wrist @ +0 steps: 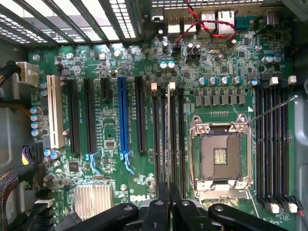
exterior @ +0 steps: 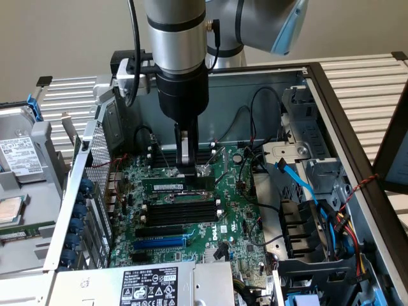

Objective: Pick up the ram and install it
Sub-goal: 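Insert the ram into the slot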

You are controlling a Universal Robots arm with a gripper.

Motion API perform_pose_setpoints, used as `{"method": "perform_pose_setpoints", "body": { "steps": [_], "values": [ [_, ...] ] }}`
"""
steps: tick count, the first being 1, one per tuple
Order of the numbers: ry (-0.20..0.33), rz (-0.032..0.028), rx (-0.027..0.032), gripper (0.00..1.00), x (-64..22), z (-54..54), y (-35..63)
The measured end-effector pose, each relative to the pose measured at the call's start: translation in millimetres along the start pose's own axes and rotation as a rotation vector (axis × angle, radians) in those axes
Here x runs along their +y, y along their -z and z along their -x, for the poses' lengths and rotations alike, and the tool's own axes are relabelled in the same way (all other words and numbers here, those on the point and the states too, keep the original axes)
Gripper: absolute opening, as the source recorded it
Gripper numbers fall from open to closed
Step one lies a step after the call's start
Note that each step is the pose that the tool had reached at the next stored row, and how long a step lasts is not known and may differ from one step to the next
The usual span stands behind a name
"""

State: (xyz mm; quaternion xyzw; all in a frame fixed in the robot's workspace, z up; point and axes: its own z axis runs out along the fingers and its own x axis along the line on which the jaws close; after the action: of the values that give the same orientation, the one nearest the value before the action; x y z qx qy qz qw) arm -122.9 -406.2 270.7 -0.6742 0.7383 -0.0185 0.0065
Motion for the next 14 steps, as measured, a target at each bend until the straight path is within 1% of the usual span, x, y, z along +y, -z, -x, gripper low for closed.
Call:
{"method": "perform_pose_setpoints", "body": {
  "steps": [3,4,8,14],
  "values": [
    [-0.001,0.0013,-0.0138,0.13,-0.2,-0.5,-3.4],
    [-0.001,0.0015,-0.0162,0.13,-0.2,-1.0,-4.2],
    [-0.001,0.0016,-0.0163,0.13,-0.6,-5.8,-5.7],
    [-0.001,0.0017,-0.0166,0.13,-0.7,-6.5,-6.6]
  ]
}}
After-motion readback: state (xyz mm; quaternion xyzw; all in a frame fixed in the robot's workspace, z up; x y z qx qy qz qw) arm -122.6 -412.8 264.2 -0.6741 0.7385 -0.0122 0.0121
